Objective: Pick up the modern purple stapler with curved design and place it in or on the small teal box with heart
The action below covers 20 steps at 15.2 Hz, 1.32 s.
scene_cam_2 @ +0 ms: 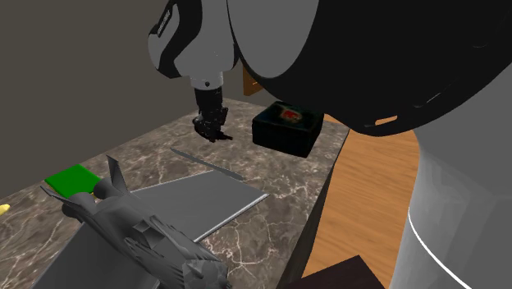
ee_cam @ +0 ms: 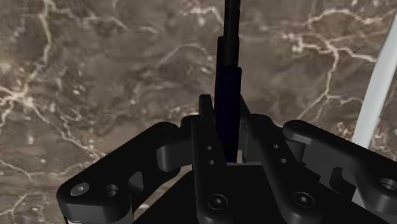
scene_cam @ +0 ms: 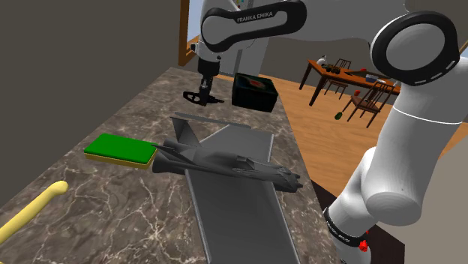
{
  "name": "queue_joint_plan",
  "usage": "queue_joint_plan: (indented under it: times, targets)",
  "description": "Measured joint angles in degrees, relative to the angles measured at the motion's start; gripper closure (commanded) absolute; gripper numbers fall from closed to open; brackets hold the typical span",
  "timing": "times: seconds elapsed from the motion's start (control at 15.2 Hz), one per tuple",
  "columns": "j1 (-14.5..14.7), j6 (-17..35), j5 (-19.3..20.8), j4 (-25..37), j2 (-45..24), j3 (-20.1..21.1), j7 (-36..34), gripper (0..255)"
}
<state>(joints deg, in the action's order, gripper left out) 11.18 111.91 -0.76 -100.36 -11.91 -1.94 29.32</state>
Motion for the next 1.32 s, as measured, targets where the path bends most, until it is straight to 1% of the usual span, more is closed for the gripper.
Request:
queue_joint_plan:
  times: [0.46, 0.79, 1.32]
  targets:
    - [0.0, -0.3, 0.0, 0.3, 0.0, 0.0, 0.0, 255]
    - [0.0, -3.5, 0.0, 2.7, 0.8, 0.0, 0.0, 255]
    - [0.0, -9.6, 0.1, 8.5, 1.1, 0.0, 0.0, 255]
